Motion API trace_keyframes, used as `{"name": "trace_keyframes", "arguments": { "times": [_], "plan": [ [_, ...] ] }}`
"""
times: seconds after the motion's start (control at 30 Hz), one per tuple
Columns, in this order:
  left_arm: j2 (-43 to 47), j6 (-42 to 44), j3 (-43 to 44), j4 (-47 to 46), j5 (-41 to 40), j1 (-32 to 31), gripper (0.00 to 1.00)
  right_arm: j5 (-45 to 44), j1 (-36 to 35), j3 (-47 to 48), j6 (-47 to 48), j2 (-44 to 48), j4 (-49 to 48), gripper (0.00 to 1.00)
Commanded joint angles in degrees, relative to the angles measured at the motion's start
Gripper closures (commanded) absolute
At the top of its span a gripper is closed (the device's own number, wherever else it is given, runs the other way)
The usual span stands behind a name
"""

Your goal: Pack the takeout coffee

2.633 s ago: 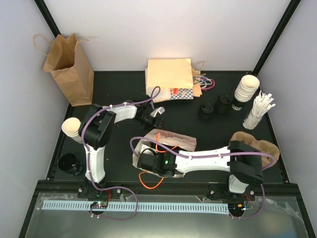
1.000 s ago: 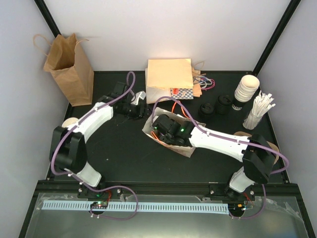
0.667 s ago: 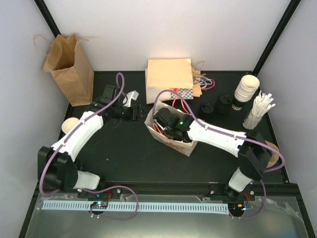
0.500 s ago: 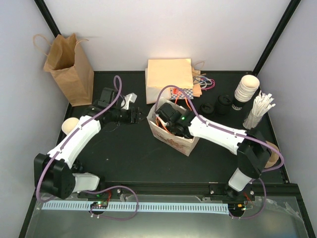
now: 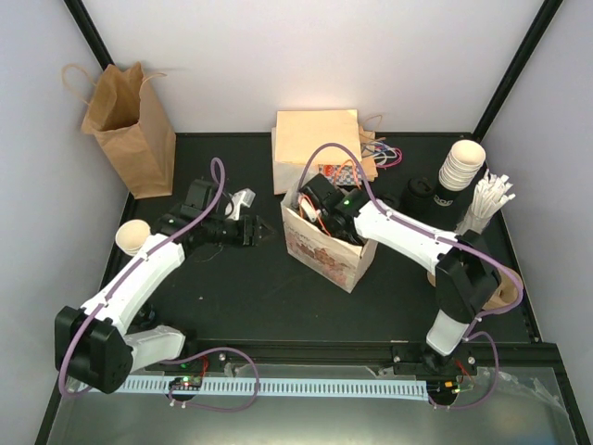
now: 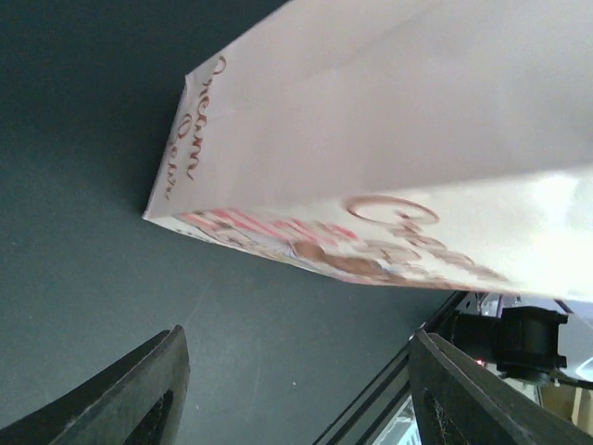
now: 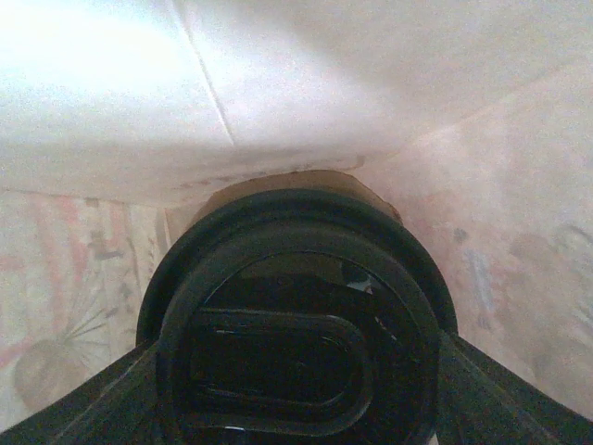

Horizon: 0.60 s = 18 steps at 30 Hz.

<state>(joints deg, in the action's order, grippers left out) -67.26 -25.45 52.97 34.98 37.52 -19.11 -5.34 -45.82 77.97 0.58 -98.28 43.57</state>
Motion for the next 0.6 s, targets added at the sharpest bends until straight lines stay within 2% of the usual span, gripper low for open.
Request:
{"name": "trace_keyframes", "arguments": {
  "times": [0.0, 0.33, 0.57],
  "plan": [
    [1.7, -1.7, -1.2, -2.2, 0.3, -1.4, 0.33, 5.0, 1.6, -2.2, -2.6, -6.4, 6.9, 0.67],
    [3.1, -2.1, -2.6, -2.2, -0.6, -2.1, 0.33, 8.9, 2.6, -3.4, -4.0, -6.3, 5.6, 0.67],
    [4.0, -2.2, -4.1, -2.5, -0.7, -2.2, 0.33, 5.5, 0.3, -3.9, -6.8, -8.1, 7.3, 0.68]
  ]
}}
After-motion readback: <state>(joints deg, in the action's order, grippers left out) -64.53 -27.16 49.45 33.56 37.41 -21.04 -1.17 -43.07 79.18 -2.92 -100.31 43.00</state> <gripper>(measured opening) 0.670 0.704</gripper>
